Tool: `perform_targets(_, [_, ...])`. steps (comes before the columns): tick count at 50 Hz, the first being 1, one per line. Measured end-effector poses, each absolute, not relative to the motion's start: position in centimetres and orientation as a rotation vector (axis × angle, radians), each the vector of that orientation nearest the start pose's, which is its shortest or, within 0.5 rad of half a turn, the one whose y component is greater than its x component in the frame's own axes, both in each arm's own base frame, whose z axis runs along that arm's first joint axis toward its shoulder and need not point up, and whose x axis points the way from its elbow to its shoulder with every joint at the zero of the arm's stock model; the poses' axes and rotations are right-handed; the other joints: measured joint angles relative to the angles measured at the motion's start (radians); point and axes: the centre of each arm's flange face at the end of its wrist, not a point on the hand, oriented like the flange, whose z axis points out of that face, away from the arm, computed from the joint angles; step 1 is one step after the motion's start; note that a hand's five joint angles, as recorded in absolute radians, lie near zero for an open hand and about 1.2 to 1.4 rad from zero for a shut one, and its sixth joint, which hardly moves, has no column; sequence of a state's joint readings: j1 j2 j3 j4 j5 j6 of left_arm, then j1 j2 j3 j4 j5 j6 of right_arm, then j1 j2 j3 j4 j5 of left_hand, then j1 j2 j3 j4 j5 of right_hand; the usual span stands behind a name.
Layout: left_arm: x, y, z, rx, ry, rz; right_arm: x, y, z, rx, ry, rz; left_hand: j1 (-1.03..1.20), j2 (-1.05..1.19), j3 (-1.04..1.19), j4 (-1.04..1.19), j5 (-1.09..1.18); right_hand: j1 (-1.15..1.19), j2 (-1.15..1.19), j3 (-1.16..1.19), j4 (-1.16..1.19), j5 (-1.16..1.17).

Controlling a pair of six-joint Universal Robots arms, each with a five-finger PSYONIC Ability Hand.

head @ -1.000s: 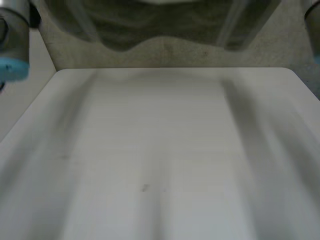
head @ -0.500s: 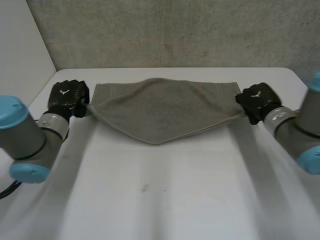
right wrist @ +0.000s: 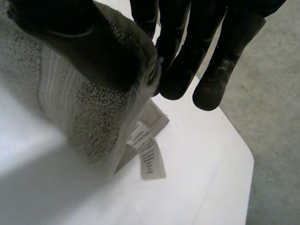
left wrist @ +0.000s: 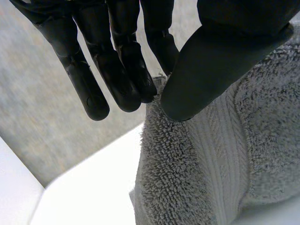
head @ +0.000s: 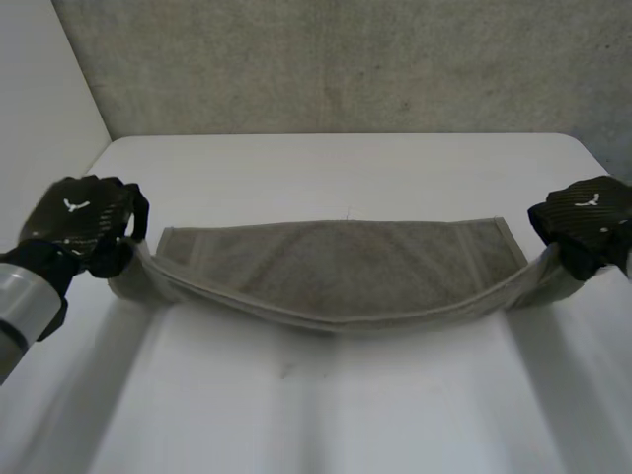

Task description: Fold the towel.

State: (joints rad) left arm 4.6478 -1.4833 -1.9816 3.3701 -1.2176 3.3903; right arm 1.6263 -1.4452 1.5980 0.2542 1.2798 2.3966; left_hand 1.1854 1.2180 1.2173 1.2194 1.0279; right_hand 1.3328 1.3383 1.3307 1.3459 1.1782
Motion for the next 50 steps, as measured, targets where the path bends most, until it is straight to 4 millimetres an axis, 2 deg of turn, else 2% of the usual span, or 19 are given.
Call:
perform_targets(8, [-18.7, -30.3, 19.6, 0.693, 2.394, -2.077, 18.9, -33.4, 20.3, -1.262, 2.423, -1.826, 0.000, 0.000, 0.000, 0.000, 0.000, 0.000, 0.000, 0.000, 0.000, 0.000])
perform_targets(16, [-20.0, -35.1, 17.0, 0.643, 2.394, -2.035, 21.3, -37.7, 17.7, -1.236, 2.411, -1.934, 0.000, 0.000, 0.000, 0.000, 0.000, 0.000, 0.000, 0.000, 0.000, 0.000])
perform_targets(25, [-22.4, -37.9, 15.1, 0.671, 2.374, -2.056, 23.3, -41.0, 16.3, -1.208, 2.373, -2.052, 0.000, 0.000, 0.000, 0.000, 0.000, 0.000, 0.000, 0.000, 0.000, 0.000])
perform_targets(31, [-23.1, -39.2, 14.5, 0.645, 2.344, -2.061, 23.8, -42.3, 15.2, -1.202, 2.391, -2.078, 0.000, 0.000, 0.000, 0.000, 0.000, 0.000, 0.000, 0.000, 0.000, 0.000])
perform_targets(32, [-23.2, -39.5, 14.4, 0.638, 2.337, -2.062, 23.9, -42.5, 15.0, -1.201, 2.399, -2.082, 0.000, 0.000, 0.000, 0.000, 0.000, -0.091, -0.094, -0.091, -0.094, -0.101])
perform_targets(33, [-23.2, -39.7, 14.3, 0.634, 2.335, -2.060, 23.9, -42.7, 14.8, -1.198, 2.408, -2.086, -0.101, -0.096, -0.096, -0.096, -0.084, -0.268, -0.277, -0.269, -0.270, -0.284])
perform_targets(34, [-23.2, -39.8, 14.3, 0.632, 2.334, -2.060, 23.9, -42.8, 14.8, -1.197, 2.413, -2.087, -0.173, -0.196, -0.194, -0.196, -0.155, -0.372, -0.362, -0.351, -0.351, -0.368])
perform_targets(35, [-23.2, -40.0, 14.2, 0.628, 2.332, -2.059, 23.9, -42.9, 14.7, -1.192, 2.427, -2.089, -0.350, -0.380, -0.374, -0.379, -0.363, -0.579, -0.589, -0.572, -0.550, -0.580])
perform_targets(36, [-23.2, -40.1, 14.2, 0.625, 2.333, -2.057, 23.8, -43.1, 14.7, -1.185, 2.439, -2.092, -0.546, -0.584, -0.571, -0.557, -0.545, -0.757, -0.767, -0.748, -0.744, -0.769])
perform_targets(37, [-23.2, -40.1, 14.1, 0.624, 2.334, -2.055, 23.8, -43.2, 14.7, -1.181, 2.445, -2.094, -0.618, -0.660, -0.645, -0.656, -0.650, -0.854, -0.864, -0.826, -0.821, -0.876])
perform_targets(38, [-23.3, -40.1, 14.2, 0.621, 2.335, -2.054, 23.8, -43.3, 14.9, -1.173, 2.455, -2.098, -0.807, -0.855, -0.839, -0.829, -0.823, -0.995, -0.996, -0.980, -0.981, -1.035])
perform_targets(39, [-23.3, -40.1, 14.3, 0.619, 2.335, -2.054, 23.8, -43.3, 15.1, -1.164, 2.460, -2.103, -0.898, -0.930, -0.924, -0.925, -0.896, -1.047, -1.054, -1.047, -1.053, -1.101])
perform_targets(45, [-23.5, -39.7, 16.2, 0.604, 2.319, -2.095, 23.6, -43.2, 18.1, -1.075, 2.444, -2.163, -1.000, -1.038, -1.037, -1.039, -0.992, -1.102, -1.090, -1.086, -1.088, -1.122])
perform_targets(50, [-23.5, -38.7, 19.3, 0.562, 2.290, -2.179, 23.2, -41.9, 21.9, -0.936, 2.391, -2.210, -1.011, -1.049, -1.047, -1.050, -0.999, -1.103, -1.090, -1.086, -1.088, -1.122])
